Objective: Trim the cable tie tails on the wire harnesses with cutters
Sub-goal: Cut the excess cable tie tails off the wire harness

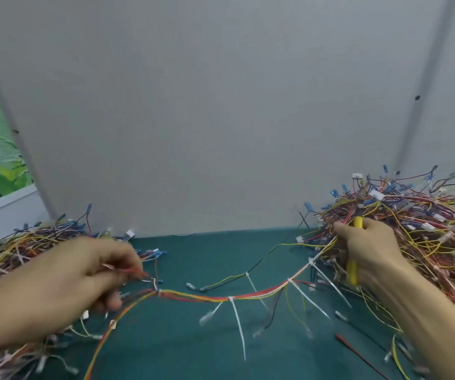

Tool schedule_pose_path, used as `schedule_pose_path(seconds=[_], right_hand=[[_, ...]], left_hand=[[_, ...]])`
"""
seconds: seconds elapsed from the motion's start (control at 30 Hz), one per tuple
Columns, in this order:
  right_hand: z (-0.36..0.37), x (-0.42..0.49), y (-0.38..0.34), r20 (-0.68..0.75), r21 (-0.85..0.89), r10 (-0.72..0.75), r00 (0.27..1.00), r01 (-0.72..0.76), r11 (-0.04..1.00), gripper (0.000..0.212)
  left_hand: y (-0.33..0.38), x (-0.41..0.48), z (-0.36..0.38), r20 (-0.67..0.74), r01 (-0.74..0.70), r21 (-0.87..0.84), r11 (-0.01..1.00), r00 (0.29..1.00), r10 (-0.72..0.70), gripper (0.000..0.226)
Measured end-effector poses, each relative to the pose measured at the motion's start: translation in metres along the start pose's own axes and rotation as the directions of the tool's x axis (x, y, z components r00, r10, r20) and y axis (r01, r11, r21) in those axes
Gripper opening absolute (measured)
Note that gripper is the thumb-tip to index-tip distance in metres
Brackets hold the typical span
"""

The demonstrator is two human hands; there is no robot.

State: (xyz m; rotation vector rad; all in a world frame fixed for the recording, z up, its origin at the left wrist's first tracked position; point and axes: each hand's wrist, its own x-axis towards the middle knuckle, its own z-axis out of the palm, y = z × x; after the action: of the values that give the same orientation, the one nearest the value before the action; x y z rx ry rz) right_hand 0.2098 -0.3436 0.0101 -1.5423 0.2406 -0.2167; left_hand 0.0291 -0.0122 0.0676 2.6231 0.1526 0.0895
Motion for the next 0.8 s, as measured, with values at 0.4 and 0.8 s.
schedule_pose_path(seconds=[0.4, 0.8], right_hand=[[-0.011, -0.011, -0.017, 0.094, -0.237, -0.143, 0.985, 0.161, 0.958, 0.016], [-0.005, -0.015, 0.013, 0.145, -0.486, -0.144, 0.979, 0.197, 0.851, 0.032]], left_hand=[[0.02, 0.072, 0.016, 0.11, -0.015, -0.048, 0.999, 0.994, 0.021, 0.04], [-0.06, 0.061, 0.087, 0.232, 0.532, -0.552, 0.642, 0.837, -0.495, 0.069]])
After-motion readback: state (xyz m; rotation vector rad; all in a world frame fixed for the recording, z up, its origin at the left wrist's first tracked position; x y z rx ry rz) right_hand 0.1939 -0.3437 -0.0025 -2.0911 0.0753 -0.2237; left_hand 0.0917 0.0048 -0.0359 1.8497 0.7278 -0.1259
